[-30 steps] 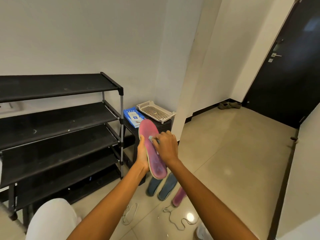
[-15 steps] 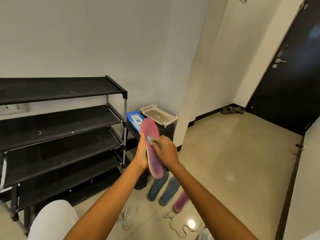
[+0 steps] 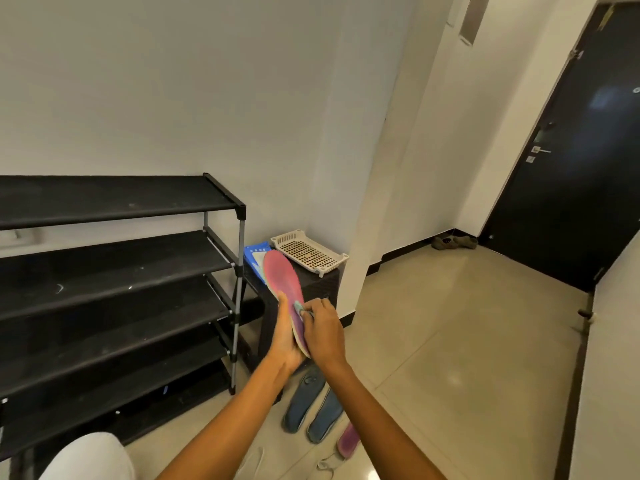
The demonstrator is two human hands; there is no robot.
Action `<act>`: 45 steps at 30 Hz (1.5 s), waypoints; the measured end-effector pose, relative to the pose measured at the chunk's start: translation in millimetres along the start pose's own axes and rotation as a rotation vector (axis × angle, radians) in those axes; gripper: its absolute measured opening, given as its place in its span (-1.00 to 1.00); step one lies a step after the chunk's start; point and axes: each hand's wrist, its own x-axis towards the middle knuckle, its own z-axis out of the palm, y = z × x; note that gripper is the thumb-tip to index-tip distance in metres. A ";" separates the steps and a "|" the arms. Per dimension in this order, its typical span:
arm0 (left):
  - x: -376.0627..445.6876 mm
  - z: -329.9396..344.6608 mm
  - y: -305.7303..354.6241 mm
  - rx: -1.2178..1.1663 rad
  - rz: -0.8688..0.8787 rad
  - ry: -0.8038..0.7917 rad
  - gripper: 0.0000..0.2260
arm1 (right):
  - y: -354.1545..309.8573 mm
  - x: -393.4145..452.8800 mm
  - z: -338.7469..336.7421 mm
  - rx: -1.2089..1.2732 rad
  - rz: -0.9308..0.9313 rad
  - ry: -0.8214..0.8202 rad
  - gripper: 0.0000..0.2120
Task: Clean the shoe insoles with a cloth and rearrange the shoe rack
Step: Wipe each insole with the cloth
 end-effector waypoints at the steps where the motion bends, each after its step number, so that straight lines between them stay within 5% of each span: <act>1: -0.3 -2.7 0.1 -0.111 -0.020 -0.017 -0.47 | -1.1 -2.6 1.4 -0.046 -0.067 0.014 -0.80; 6: 3.3 -25.6 16.3 -0.240 0.002 -0.010 -0.42 | 13.0 -19.8 -0.6 -0.152 -0.354 -0.064 -0.81; 10: 1.3 -17.9 6.2 -0.254 -0.025 -0.030 -0.44 | 15.2 1.0 -9.3 -0.226 -0.147 0.008 -0.77; 16: 1.9 -27.3 18.8 -0.273 -0.021 -0.019 -0.41 | 8.5 -17.1 -2.7 -0.173 -0.383 -0.025 -0.75; 21: -5.2 -12.2 13.3 -0.273 -0.017 -0.084 -0.44 | 5.0 2.6 -11.7 -0.247 -0.207 0.105 -0.80; 25: -2.5 -17.1 21.4 -0.273 -0.037 -0.042 -0.41 | 1.5 -23.0 -1.3 -0.065 -0.354 -0.019 -0.84; 27: -6.1 -18.6 14.6 -0.267 -0.059 -0.037 -0.43 | 9.2 -20.1 -8.8 -0.191 -0.439 -0.017 -0.81; 30: -13.7 -3.5 -0.1 -0.281 -0.076 -0.055 -0.51 | 12.5 -0.8 -17.8 -0.329 -0.293 0.083 -0.80; 34: -12.5 4.0 4.4 -0.272 -0.074 -0.032 -0.52 | 8.6 -11.8 -10.0 -0.167 -0.274 0.075 -0.81; 38: -1.5 -13.7 3.7 -0.239 -0.102 -0.087 -0.46 | 18.3 -20.7 -25.3 0.150 -0.228 -0.237 -0.90; 42: -6.7 -5.8 -5.8 -0.240 -0.094 -0.167 -0.55 | 21.1 -2.3 -42.0 0.447 0.001 0.078 -0.91; 45: -13.5 2.5 -14.5 -0.266 -0.079 -0.150 -0.60 | 18.5 12.5 -41.6 0.410 0.030 0.013 -0.78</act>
